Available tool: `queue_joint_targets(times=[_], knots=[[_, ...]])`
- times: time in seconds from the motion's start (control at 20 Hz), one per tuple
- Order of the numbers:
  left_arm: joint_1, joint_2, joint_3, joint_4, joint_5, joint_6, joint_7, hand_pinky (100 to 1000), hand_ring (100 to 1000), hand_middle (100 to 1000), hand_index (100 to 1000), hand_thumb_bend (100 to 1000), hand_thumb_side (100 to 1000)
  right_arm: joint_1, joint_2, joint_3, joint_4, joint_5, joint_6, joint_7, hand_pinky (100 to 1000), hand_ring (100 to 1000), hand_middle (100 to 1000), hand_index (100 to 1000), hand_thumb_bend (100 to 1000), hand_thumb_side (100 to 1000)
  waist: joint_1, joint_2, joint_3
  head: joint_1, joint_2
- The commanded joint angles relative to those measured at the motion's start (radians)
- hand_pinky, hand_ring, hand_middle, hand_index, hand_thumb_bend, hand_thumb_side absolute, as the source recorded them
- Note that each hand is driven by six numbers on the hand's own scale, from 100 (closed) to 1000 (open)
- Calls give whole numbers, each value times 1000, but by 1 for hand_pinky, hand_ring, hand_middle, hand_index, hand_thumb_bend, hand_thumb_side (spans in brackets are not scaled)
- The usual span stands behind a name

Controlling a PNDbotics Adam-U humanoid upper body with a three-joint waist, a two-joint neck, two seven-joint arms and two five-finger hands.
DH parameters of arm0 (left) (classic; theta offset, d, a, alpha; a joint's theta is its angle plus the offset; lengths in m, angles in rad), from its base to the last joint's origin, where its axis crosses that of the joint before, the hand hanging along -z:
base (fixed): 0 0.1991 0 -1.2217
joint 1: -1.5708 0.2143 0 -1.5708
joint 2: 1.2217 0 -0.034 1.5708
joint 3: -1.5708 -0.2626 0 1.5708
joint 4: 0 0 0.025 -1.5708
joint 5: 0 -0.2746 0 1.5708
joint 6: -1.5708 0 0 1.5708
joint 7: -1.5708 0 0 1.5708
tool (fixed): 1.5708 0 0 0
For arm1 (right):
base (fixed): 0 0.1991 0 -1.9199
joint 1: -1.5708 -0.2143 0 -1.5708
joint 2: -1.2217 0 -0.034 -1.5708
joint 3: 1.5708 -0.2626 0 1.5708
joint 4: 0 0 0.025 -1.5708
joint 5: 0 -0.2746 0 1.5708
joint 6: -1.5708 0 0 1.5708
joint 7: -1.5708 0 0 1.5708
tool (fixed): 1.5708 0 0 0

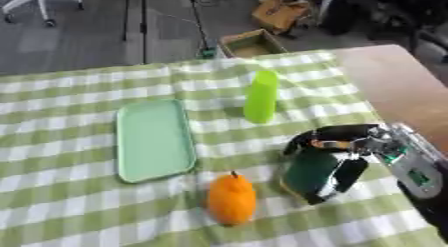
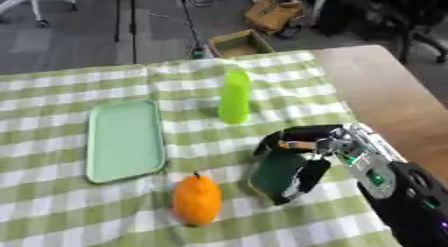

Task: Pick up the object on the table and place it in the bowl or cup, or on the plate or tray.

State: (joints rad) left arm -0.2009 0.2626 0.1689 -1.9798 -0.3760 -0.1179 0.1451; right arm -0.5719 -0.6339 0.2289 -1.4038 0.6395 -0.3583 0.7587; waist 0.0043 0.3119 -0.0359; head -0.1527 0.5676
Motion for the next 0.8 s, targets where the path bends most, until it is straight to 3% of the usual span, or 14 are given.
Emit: queue_joint_targets(times=[0.05,0.8], knots=[[-2,26,-1,-20,-4,0,-5,825,698,759,853,393,1000,-11,-61,-1,-2,22,-163,148,918,959,911,944,686,456,-18,-130,-1,2,8],[0,37,0,-20,-6,-1,-9,825,699,760,854,393,1000,38,-159,-27,-52,-13,-155,104,910,950,903,939,683,488,-33,-133,-13,5,11]])
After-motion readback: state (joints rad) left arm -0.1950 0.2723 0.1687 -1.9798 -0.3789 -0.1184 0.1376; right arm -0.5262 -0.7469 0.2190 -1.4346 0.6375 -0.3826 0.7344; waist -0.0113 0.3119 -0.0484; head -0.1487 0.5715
